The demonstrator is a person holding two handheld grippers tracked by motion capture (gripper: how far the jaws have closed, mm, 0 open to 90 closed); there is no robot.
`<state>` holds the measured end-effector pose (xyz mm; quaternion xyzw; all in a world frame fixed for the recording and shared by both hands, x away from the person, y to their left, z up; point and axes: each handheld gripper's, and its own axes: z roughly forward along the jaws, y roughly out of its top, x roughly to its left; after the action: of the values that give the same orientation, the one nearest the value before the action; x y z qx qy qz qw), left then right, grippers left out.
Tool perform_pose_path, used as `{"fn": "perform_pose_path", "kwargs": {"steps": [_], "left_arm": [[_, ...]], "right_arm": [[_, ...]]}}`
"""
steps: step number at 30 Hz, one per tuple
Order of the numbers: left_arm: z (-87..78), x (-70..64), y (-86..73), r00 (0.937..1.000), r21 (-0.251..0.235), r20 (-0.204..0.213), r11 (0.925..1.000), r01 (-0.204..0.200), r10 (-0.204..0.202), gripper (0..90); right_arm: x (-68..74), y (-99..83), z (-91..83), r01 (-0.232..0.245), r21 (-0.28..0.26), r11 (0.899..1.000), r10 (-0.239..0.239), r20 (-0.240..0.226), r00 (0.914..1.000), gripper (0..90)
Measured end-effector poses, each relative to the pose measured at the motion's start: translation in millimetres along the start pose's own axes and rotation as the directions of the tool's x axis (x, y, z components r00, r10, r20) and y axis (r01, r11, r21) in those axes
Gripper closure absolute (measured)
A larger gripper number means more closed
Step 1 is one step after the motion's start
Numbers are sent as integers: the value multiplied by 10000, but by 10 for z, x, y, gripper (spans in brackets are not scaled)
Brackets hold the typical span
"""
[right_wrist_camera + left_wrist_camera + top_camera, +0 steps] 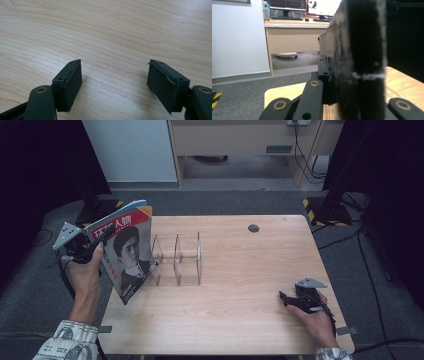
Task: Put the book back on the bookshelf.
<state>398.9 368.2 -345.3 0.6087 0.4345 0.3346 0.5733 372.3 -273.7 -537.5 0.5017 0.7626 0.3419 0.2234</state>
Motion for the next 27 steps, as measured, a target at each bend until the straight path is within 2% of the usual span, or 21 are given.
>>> {"fn": "perform_pose_path", "kwargs": {"steps": [4, 8, 14, 21, 27], "left_arm": [[5, 19, -12, 10000, -126, -27, 9999, -71, 71, 865], [8, 55, -20, 9999, -397, 14, 9991, 143, -142, 865], [13, 74, -61, 9998, -731, 75, 9971, 202, -197, 865], [9, 86, -165, 9990, -844, 164, 9955, 423, -411, 865], [42, 83, -144, 9990, -1050, 244, 9936, 411, -387, 866]], "right_arm": [[5, -3, -6, -10, 19, 10000, 10, -1, 10000, 278], [8, -8, -8, 11, -15, 10000, -11, 8, 10000, 278], [20, -25, -31, -17, 10, 10000, 17, 15, 10000, 272], [37, -51, -55, -191, 103, 9998, 189, 195, 9996, 200], [39, -54, -55, -256, 173, 9995, 252, 244, 9994, 175]]}}
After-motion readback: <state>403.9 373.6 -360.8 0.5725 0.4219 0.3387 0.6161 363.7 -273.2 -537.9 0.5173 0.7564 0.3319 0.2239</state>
